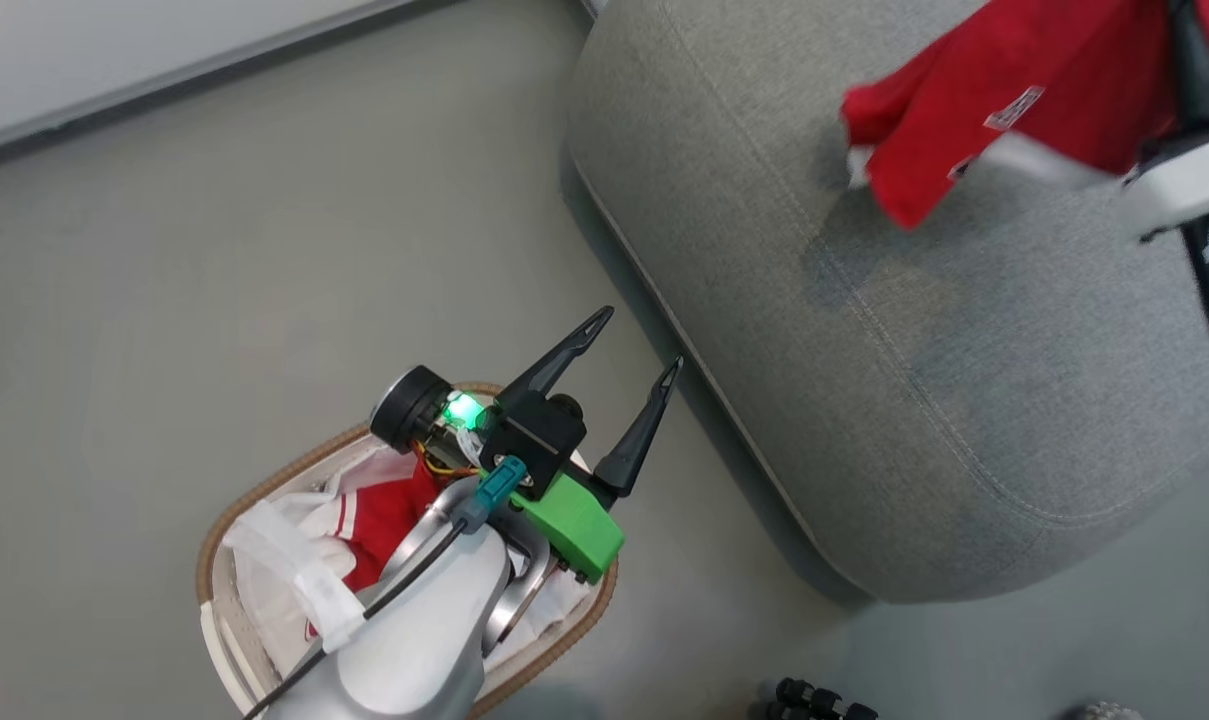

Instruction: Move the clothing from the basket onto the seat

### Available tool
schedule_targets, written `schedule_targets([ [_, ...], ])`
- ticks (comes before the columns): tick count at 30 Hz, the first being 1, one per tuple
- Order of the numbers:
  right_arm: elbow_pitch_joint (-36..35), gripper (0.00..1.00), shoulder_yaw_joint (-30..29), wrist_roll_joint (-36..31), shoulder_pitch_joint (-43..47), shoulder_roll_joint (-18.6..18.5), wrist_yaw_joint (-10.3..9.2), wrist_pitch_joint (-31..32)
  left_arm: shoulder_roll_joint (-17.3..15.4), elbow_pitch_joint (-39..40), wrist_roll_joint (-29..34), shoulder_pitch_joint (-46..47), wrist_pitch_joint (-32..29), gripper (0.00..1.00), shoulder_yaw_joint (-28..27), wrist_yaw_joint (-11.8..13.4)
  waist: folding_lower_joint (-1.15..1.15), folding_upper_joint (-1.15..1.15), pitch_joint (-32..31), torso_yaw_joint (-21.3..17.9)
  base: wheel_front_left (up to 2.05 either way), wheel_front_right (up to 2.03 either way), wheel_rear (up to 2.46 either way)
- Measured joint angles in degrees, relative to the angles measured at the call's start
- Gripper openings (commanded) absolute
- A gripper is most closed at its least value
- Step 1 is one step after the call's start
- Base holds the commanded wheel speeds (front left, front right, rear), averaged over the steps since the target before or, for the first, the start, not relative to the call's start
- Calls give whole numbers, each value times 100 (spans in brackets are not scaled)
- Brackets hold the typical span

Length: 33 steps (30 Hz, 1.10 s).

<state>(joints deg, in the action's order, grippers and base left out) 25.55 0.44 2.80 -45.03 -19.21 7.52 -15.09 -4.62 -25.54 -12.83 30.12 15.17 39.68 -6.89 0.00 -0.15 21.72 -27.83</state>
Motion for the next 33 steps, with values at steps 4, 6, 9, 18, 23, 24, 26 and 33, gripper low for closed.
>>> schedule_targets([
  [4, 525, 0, -517, -189, -764, -307, 0, 0, -103, 85, 115, 209, 0, 100, -5, -23, 0, 0, 471, 128, 0, 0, 0],
  [6, 744, 0, -892, -73, -1160, -392, 0, 0, -166, 120, 158, 320, 0, 100, -77, -23, 0, 0, 701, 205, 0, 0, 0],
  [9, 1026, 0, -1215, -42, -1605, -601, 0, 0, -246, 197, 190, 420, 1, 100, -169, -25, 1, 0, 1047, 338, 0, 0, 0],
  [18, 1849, 0, -1838, -64, -1853, -580, 0, 0, -381, 250, 290, 487, 1, 100, -411, -41, 1, 0, 1857, 882, 0, 0, 0],
  [23, 2015, 1, -2350, -123, -1356, -254, 0, 0, -370, 115, 332, 544, 0, 100, -563, -41, 1, 0, 2082, 1181, 0, 0, 0],
  [24, 2006, 26, -2506, -141, -1201, -204, 0, -1, -359, 100, 342, 572, 0, 100, -582, -41, 1, 0, 2111, 1237, 0, 0, 0],
  [26, 1923, 100, -2737, -205, -934, -135, 0, -1, -335, 73, 352, 599, 0, 100, -641, -41, 1, 0, 2136, 1327, 0, 0, 0],
  [33, 1289, 100, -3166, -287, 267, 294, 0, -1, -270, -46, 335, 451, 0, 100, -1023, -33, 1, 0, 1895, 1445, 0, 0, 0],
])
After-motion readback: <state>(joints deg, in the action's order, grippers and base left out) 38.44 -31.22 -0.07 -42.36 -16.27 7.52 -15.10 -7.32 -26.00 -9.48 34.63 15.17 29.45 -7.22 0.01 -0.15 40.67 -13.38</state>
